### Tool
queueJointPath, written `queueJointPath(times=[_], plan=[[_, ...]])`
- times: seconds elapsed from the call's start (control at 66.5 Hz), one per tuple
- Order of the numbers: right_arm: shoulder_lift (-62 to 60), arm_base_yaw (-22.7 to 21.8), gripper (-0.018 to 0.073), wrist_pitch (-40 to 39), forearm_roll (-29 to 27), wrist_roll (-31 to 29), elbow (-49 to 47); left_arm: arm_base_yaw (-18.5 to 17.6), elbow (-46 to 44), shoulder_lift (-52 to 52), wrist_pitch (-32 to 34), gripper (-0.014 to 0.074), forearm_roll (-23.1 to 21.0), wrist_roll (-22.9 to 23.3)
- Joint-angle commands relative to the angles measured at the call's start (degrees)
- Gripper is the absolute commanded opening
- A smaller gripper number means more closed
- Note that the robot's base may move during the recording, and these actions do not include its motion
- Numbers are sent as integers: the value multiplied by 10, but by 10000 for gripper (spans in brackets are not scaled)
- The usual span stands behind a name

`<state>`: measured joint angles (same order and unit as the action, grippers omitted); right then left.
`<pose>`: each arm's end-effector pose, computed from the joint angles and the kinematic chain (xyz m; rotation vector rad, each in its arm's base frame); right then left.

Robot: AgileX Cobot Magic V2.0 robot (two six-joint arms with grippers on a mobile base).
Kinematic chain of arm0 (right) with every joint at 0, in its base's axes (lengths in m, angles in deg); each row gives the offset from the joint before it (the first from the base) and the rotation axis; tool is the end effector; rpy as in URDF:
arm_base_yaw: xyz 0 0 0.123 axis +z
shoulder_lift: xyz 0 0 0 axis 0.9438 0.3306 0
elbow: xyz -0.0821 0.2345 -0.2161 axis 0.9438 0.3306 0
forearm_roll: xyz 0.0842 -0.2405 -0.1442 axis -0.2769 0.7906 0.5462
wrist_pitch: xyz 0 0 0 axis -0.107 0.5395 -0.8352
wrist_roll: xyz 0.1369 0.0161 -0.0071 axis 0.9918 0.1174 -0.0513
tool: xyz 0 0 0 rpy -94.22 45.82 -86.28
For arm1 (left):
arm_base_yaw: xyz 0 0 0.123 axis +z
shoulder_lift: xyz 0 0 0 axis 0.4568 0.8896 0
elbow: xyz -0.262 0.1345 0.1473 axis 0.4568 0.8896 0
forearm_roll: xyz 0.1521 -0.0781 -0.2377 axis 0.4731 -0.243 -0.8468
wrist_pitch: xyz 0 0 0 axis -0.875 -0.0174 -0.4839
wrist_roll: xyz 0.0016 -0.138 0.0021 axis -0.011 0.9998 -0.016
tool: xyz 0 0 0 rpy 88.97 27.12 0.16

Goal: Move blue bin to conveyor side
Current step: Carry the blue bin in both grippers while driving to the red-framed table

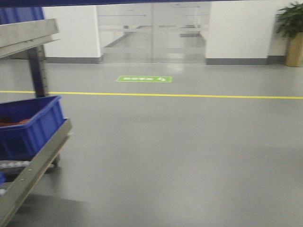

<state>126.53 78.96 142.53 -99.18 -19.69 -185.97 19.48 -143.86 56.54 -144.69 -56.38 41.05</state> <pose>0.3270 0.0771 0.5149 -0.2992 2.2078 0.3071 0.3125 -0.0218 0.5244 -0.0018 2.2357 0.0569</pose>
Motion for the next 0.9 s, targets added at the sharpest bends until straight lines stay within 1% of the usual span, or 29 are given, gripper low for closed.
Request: queueJointPath(times=[0.0,0.887], plan=[[-16,-1,-78,-56,0,-10,-10,1,-9,-14,47,-20,5,-5],[-16,-1,-78,-56,0,-10,-10,1,-9,-14,47,-20,5,-5]])
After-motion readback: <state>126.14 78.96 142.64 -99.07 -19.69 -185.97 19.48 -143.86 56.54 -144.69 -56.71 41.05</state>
